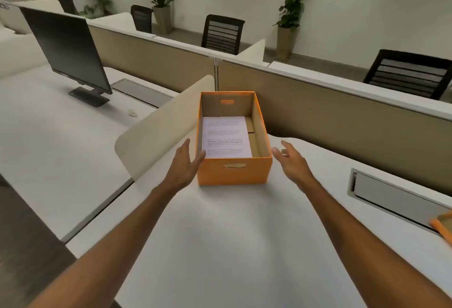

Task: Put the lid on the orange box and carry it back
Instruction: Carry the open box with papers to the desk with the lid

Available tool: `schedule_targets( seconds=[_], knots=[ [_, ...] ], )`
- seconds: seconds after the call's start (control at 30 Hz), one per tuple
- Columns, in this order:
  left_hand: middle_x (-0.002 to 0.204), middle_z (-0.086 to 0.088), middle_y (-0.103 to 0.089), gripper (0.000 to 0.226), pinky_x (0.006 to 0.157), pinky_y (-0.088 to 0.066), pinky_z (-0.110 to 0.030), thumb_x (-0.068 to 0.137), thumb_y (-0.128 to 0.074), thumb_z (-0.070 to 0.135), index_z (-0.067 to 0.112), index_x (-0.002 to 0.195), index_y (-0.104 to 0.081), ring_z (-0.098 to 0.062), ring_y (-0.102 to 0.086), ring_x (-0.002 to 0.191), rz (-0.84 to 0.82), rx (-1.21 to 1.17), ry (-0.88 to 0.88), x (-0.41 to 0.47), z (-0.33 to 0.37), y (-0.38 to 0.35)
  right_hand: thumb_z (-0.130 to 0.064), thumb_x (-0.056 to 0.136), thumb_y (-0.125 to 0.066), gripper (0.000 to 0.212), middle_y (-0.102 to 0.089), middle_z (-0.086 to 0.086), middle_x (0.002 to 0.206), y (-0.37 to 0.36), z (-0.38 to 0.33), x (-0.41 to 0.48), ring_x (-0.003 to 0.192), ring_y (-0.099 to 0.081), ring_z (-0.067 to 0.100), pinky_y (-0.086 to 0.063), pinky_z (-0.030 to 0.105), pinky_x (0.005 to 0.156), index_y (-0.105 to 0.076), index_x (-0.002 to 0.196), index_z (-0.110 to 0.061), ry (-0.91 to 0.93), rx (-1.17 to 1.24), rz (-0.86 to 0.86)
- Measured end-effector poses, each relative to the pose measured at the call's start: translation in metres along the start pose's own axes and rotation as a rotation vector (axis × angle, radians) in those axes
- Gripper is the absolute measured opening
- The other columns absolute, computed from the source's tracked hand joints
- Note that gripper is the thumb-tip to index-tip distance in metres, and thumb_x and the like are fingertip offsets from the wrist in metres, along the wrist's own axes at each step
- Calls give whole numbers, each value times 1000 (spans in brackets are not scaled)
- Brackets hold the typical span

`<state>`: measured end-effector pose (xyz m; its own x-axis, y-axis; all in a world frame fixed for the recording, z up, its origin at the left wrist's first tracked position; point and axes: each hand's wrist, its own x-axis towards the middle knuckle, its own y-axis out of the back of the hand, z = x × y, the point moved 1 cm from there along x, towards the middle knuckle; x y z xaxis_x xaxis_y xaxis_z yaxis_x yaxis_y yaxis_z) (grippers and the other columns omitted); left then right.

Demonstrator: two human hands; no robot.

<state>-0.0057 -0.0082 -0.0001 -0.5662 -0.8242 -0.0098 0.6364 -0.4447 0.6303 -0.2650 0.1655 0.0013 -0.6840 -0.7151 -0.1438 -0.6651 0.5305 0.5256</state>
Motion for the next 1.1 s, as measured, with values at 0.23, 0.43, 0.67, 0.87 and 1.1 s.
schedule_targets(
  seconds=[0.23,0.43,0.67,0.87,1.1],
  knots=[
    [163,-1,-27,80,116,-31,-51,90,-40,71,31,156,-21,-25,-32,146,-129,-349,304,36,-41,-9,-63,95,-35,66,-44,7,150,-29,9,44,132,-45,31,-40,48,101,-37,148,-24,-298,326,-9],
    [141,22,-52,49,103,-39,-43,84,-39,80,63,128,-49,-21,-45,133,-244,-552,362,52,-54,-22,-56,99,-32,49,-58,5,132,-44,20,59,113,-57,27,-47,48,93,-53,134,-28,-429,536,-11],
    [130,23,-64,58,95,-48,-35,79,-46,83,55,130,-56,-9,-57,124,-296,-609,320,58,-61,-27,-55,98,-39,45,-66,1,121,-50,27,59,109,-61,22,-50,46,92,-55,131,-28,-420,608,-50],
    [128,20,-66,57,92,-50,-32,82,-48,79,52,131,-57,-9,-64,116,-298,-604,299,50,-61,-24,-54,97,-43,41,-67,-1,121,-45,28,46,111,-62,23,-52,43,86,-59,128,-32,-356,602,-70],
    [126,24,-67,48,83,-50,-26,87,-49,71,53,131,-57,2,-66,108,-326,-617,226,28,-42,-21,-54,94,-49,37,-73,-2,113,-31,43,2,108,-66,23,-55,39,82,-65,121,-33,-326,653,-3]
  ],
)
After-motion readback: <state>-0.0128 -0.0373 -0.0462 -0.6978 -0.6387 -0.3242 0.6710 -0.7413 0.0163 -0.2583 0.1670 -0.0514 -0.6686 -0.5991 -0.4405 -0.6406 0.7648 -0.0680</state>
